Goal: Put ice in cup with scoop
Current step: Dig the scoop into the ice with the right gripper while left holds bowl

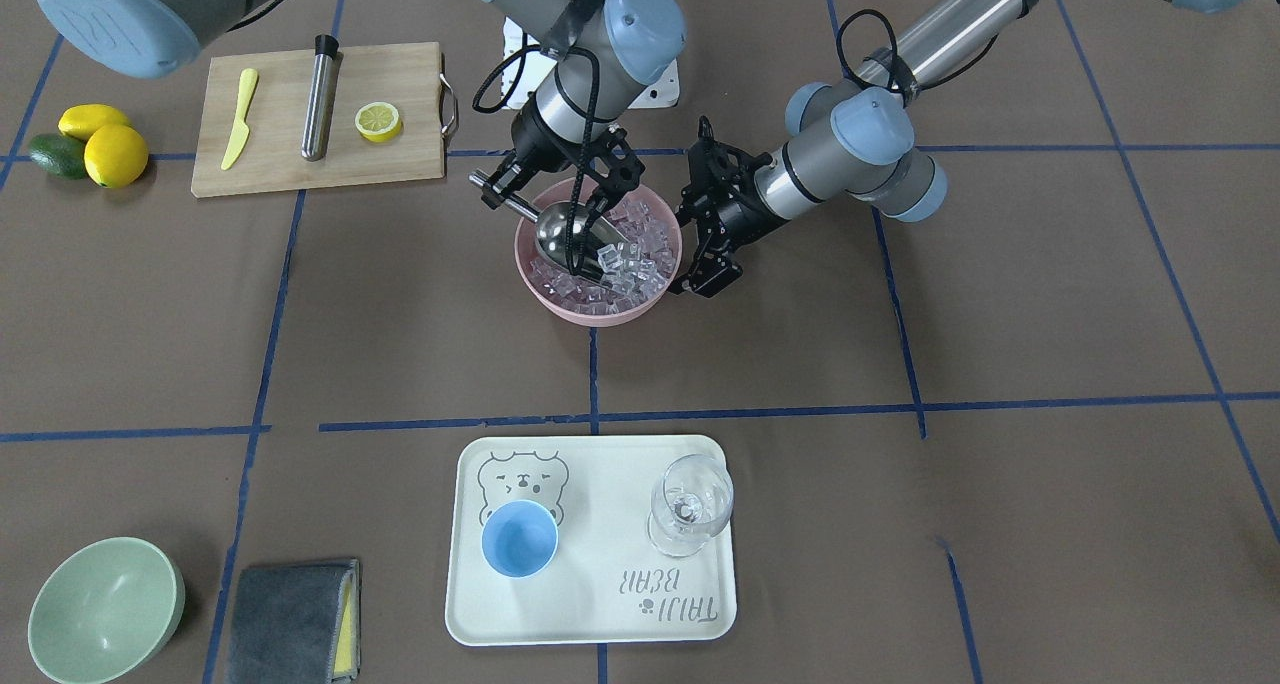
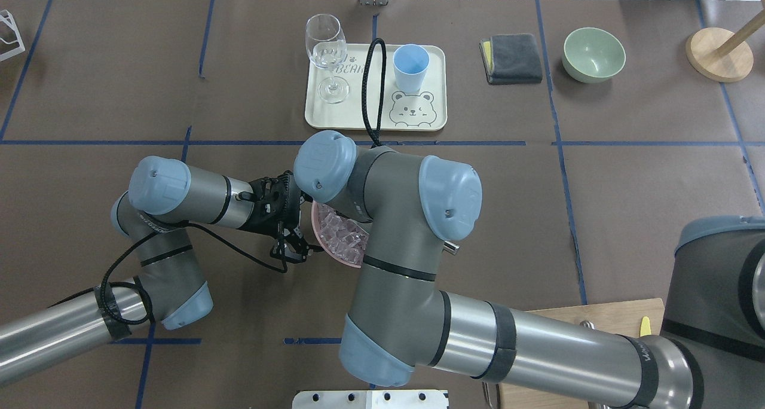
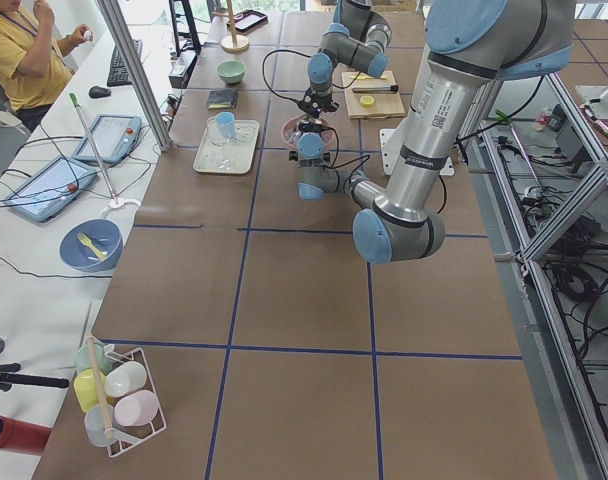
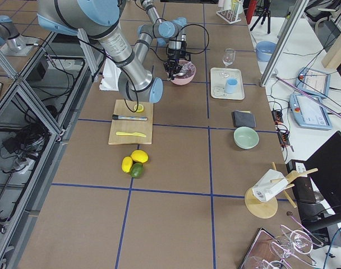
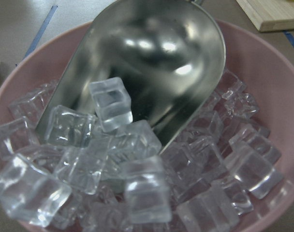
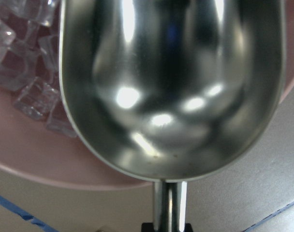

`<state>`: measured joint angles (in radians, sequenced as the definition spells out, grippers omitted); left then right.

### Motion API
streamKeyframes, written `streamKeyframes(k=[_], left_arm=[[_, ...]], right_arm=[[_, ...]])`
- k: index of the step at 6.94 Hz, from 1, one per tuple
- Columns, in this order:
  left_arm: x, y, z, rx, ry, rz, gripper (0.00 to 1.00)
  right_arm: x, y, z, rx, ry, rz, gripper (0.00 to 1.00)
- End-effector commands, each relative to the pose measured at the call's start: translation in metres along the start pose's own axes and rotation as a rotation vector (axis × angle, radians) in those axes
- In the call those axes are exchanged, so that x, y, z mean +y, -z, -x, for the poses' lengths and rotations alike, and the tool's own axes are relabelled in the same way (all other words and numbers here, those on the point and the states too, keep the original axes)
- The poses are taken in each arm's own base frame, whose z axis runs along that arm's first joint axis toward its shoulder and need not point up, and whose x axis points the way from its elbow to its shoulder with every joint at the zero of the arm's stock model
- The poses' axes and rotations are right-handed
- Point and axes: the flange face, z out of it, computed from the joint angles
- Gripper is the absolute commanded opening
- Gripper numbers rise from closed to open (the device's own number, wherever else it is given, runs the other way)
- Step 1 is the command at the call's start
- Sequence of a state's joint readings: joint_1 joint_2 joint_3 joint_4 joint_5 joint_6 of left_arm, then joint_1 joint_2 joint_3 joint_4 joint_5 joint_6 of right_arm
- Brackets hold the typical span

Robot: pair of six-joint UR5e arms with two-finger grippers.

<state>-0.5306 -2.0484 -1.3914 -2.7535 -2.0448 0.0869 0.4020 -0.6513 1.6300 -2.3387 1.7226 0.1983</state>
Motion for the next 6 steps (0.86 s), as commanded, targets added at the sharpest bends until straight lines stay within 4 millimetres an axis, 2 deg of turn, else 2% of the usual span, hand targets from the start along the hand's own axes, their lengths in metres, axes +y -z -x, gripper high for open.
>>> streamKeyframes(k=[1, 2, 4, 6], left_arm=[[0.000, -0.001, 0.000, 0.000, 0.002, 0.002, 1.00], [0.000, -0.001, 0.000, 0.000, 0.000, 0.002, 1.00], [0.000, -0.001, 0.000, 0.000, 0.000, 0.002, 1.00], [0.000, -0.001, 0.000, 0.000, 0.002, 0.002, 1.00]], right_arm=[[0.015, -0.012, -0.005, -0.016, -0.017, -0.073, 0.00], [0.018, -0.012, -0.005, -0.023, -0.014, -0.106, 0.00], [0.057, -0.019, -0.014, -0.050, -0.010, -0.216, 0.00], [0.069, -0.001, -0.024, -0.061, -0.022, -0.252, 0.00]])
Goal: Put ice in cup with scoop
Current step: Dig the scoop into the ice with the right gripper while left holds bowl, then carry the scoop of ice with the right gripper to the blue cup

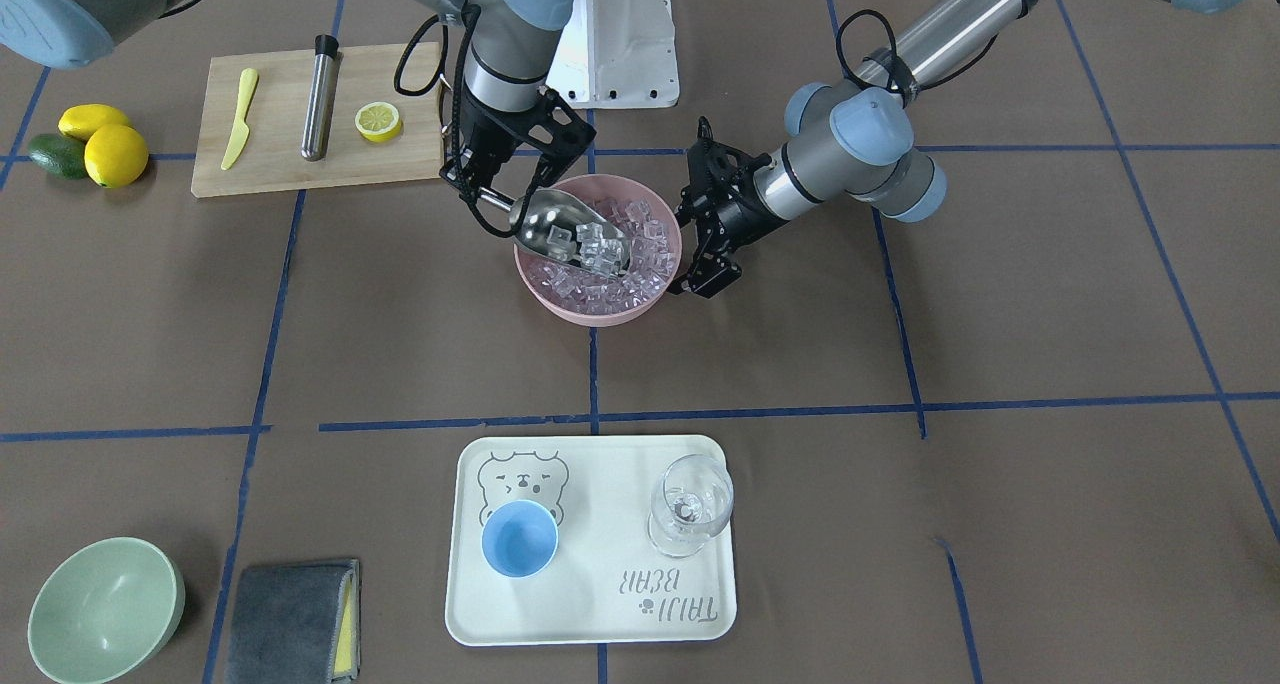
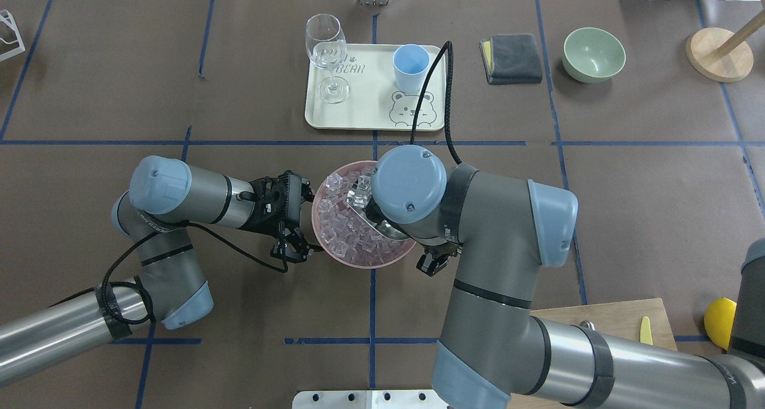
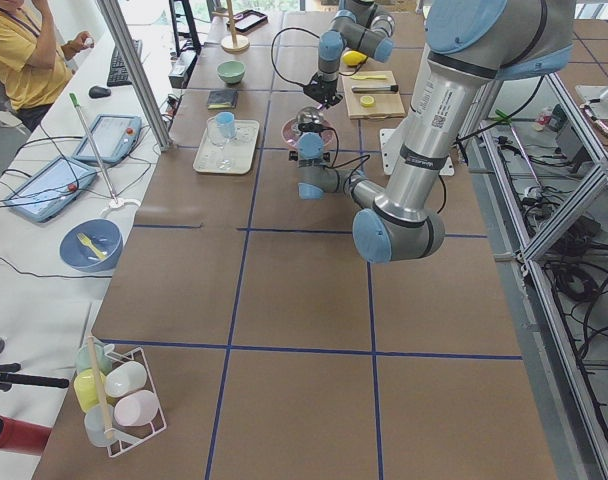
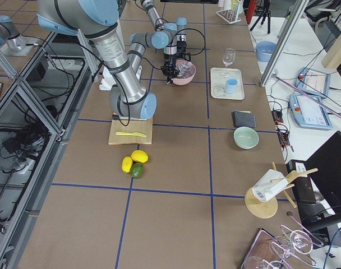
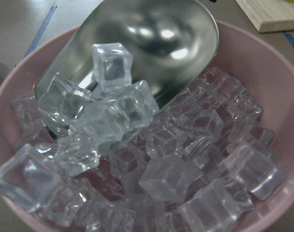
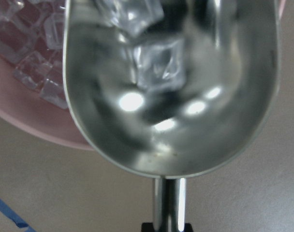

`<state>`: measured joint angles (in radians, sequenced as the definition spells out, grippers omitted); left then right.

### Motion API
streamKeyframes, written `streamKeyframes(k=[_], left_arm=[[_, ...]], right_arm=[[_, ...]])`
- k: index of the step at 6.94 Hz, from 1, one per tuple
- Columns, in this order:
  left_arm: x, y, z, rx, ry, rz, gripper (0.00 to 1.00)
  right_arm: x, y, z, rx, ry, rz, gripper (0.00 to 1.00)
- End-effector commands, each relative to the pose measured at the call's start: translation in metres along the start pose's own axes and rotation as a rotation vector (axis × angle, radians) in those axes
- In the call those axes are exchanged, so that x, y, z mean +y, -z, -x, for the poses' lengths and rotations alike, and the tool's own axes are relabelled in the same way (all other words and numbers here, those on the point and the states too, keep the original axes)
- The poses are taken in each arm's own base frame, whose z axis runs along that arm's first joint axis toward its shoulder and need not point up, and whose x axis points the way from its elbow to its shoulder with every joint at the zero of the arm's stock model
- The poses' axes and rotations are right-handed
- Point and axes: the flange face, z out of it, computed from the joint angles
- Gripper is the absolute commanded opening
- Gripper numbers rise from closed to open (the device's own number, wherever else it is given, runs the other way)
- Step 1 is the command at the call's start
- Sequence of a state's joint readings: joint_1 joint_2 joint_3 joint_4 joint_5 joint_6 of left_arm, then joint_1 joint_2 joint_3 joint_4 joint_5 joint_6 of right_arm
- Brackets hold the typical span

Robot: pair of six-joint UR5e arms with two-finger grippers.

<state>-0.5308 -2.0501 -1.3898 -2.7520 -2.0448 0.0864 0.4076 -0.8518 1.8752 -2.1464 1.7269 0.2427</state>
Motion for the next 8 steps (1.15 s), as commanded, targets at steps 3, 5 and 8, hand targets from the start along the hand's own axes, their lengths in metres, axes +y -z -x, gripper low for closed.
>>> streamKeyframes(k=[3, 5, 8], left_arm=[[-0.001, 0.000, 0.000, 0.000, 0.000, -0.001, 1.00], [-0.001, 0.000, 0.000, 0.000, 0.000, -0.001, 1.00], [-0.003, -0.001, 0.000, 0.001, -0.001, -0.003, 1.00]], right_arm=[[0.008, 0.031, -0.053, -0.027, -0.091, 0.017, 0.00], [0.006, 0.063, -0.097, -0.027, -0.129, 0.057, 0.00], [-0.022, 0.079, -0.203, -0.052, -0.146, 0.116, 0.00]])
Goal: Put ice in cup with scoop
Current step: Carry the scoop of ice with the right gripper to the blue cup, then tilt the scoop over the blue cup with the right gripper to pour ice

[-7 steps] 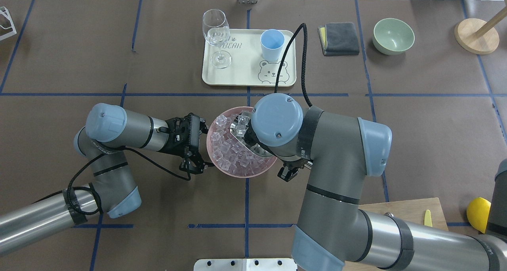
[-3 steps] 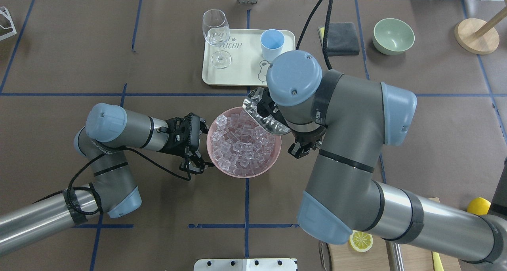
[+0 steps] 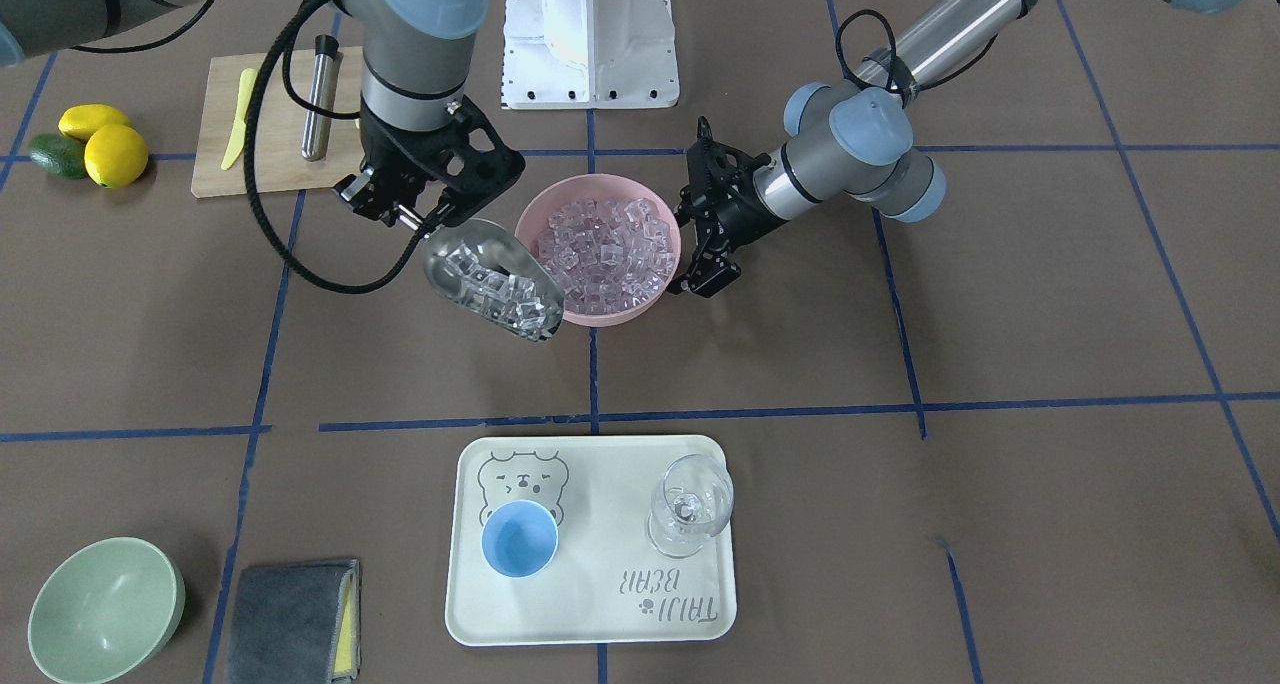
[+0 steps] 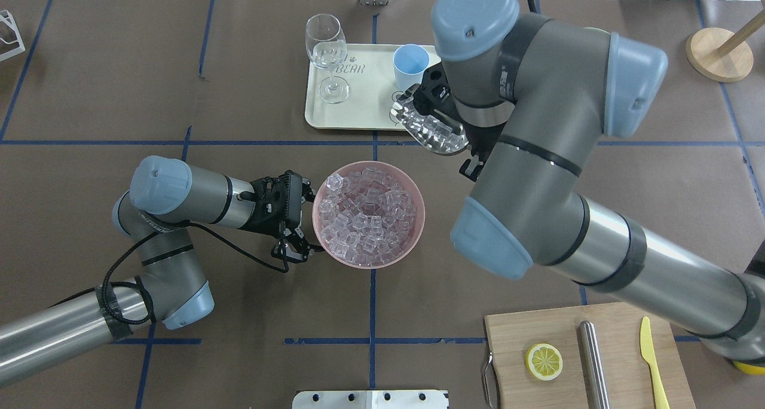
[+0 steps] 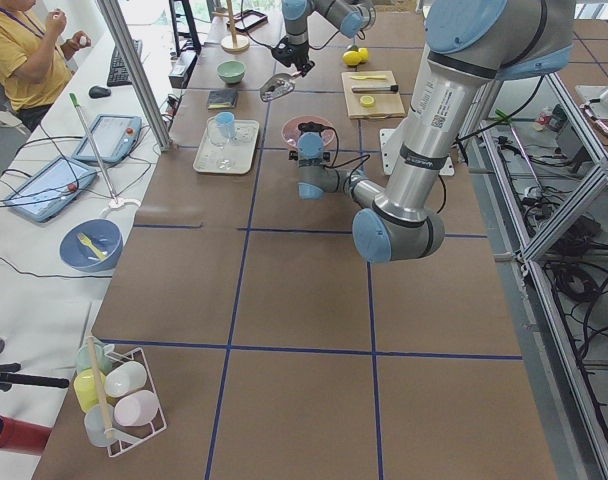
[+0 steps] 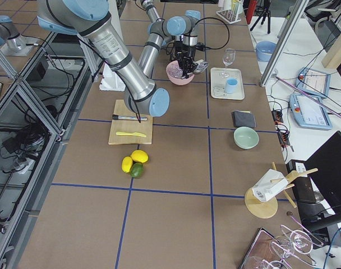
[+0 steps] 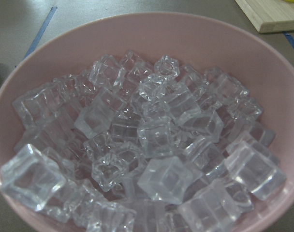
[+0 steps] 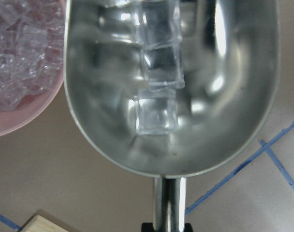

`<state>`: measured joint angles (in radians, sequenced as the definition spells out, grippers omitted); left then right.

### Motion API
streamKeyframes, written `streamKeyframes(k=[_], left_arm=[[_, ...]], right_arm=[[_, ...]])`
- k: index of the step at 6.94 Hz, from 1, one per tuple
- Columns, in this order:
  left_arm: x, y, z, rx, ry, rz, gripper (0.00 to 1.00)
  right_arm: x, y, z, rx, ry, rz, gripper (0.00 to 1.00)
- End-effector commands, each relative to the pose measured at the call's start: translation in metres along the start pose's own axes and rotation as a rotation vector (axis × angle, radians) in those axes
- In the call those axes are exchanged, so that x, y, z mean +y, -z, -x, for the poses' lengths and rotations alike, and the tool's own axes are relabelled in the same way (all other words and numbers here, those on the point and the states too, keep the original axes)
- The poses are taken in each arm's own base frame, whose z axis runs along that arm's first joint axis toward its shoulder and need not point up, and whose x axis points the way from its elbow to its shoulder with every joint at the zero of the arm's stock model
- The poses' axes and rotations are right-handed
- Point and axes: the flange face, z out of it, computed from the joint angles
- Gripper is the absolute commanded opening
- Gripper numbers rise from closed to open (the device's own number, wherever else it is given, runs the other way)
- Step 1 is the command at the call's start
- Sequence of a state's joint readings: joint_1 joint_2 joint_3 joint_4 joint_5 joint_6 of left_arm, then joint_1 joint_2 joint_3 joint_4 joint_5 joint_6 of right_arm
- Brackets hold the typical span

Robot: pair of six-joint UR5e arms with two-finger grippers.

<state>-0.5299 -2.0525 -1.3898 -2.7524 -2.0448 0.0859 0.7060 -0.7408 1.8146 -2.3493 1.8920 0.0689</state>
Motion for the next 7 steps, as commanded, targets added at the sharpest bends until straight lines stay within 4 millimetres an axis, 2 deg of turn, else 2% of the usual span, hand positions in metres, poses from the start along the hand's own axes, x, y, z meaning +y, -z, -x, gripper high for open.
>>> streamKeyframes(k=[1, 2, 3, 4, 5, 7], left_arm=[[-0.002, 0.000, 0.000, 0.000, -0.002, -0.004, 1.00], [-0.003, -0.001, 0.000, 0.000, -0.003, -0.005, 1.00], [-0.005, -0.001, 0.000, 0.000, -0.004, -0.008, 1.00], [-0.006, -0.001, 0.001, 0.000, -0.005, -0.009, 1.00], [-0.006, -0.001, 0.001, 0.000, -0.005, -0.009, 1.00], [-0.006, -0.001, 0.001, 0.000, -0.006, -0.009, 1.00]], right_arm=[[-0.055, 0.009, -0.073, -0.019, -0.024, 0.084, 0.00], [-0.075, 0.008, -0.098, -0.019, -0.023, 0.119, 0.00], [-0.086, -0.004, -0.120, -0.016, -0.026, 0.116, 0.00], [-0.102, -0.029, -0.134, -0.011, -0.030, 0.122, 0.00], [-0.107, -0.037, -0.139, -0.006, -0.022, 0.133, 0.00], [-0.110, -0.038, -0.139, -0.009, 0.019, 0.180, 0.00]])
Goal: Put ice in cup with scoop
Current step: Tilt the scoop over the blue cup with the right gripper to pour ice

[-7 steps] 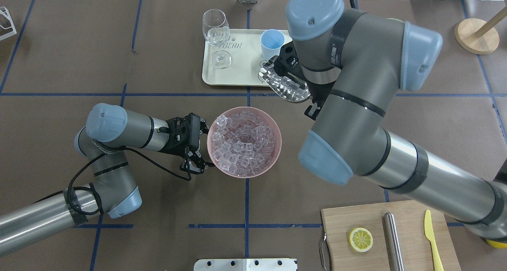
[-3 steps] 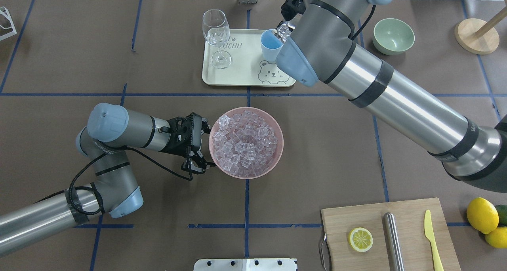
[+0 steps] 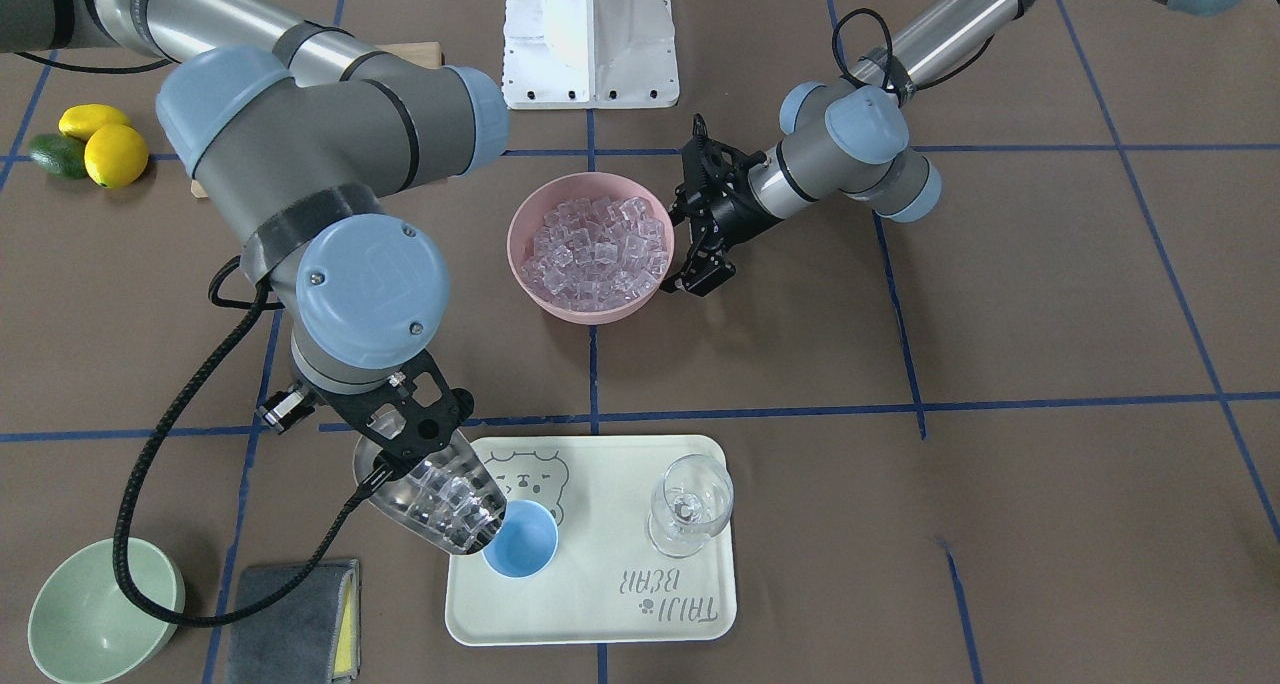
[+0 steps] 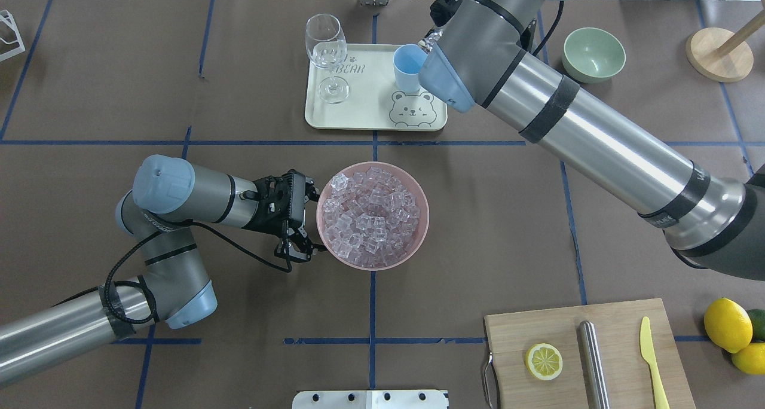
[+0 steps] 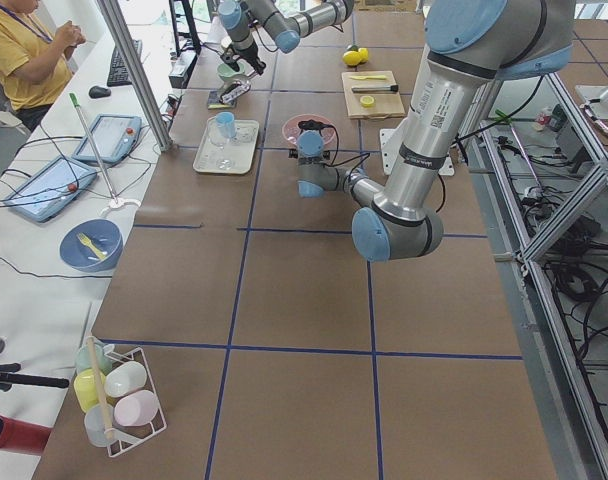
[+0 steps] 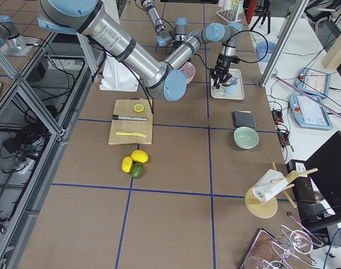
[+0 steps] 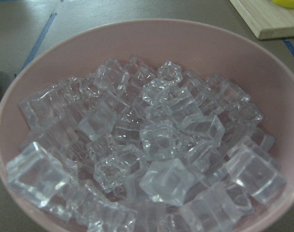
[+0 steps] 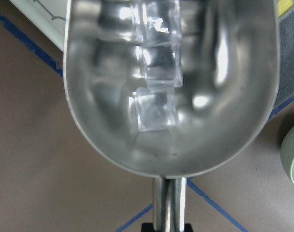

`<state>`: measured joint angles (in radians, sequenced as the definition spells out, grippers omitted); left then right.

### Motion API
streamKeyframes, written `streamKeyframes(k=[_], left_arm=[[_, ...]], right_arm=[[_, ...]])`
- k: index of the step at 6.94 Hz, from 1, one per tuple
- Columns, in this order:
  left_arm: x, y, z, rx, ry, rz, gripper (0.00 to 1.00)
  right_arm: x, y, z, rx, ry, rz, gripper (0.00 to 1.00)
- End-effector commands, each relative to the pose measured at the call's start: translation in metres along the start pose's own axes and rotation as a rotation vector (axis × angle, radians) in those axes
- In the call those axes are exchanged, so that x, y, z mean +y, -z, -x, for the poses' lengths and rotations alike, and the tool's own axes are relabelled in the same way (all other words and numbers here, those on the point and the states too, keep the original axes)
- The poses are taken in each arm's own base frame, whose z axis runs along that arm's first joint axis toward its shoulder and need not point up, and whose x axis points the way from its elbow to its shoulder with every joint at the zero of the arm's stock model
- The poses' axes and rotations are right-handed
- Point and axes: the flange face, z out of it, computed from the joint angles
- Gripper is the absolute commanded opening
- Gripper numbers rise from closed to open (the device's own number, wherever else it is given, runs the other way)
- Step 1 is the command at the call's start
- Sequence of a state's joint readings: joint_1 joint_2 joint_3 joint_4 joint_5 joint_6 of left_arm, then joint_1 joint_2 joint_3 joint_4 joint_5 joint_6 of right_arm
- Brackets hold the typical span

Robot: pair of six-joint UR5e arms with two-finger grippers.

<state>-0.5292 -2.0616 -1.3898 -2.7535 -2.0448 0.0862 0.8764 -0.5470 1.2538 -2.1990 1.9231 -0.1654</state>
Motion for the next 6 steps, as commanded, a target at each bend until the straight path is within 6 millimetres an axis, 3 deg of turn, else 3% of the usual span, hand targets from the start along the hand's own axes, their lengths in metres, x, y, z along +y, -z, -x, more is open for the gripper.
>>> streamKeyframes(k=[1, 6], left_arm=[[-0.002, 0.000, 0.000, 0.000, -0.003, -0.003, 1.00], [-0.001, -0.001, -0.002, 0.002, -0.006, -0.008, 1.00]], right_arm=[[-0.006, 0.014, 0.002, -0.004, 0.044, 0.097, 0.00], [-0.004, 0.052, 0.004, -0.021, 0.065, 0.289, 0.00]])
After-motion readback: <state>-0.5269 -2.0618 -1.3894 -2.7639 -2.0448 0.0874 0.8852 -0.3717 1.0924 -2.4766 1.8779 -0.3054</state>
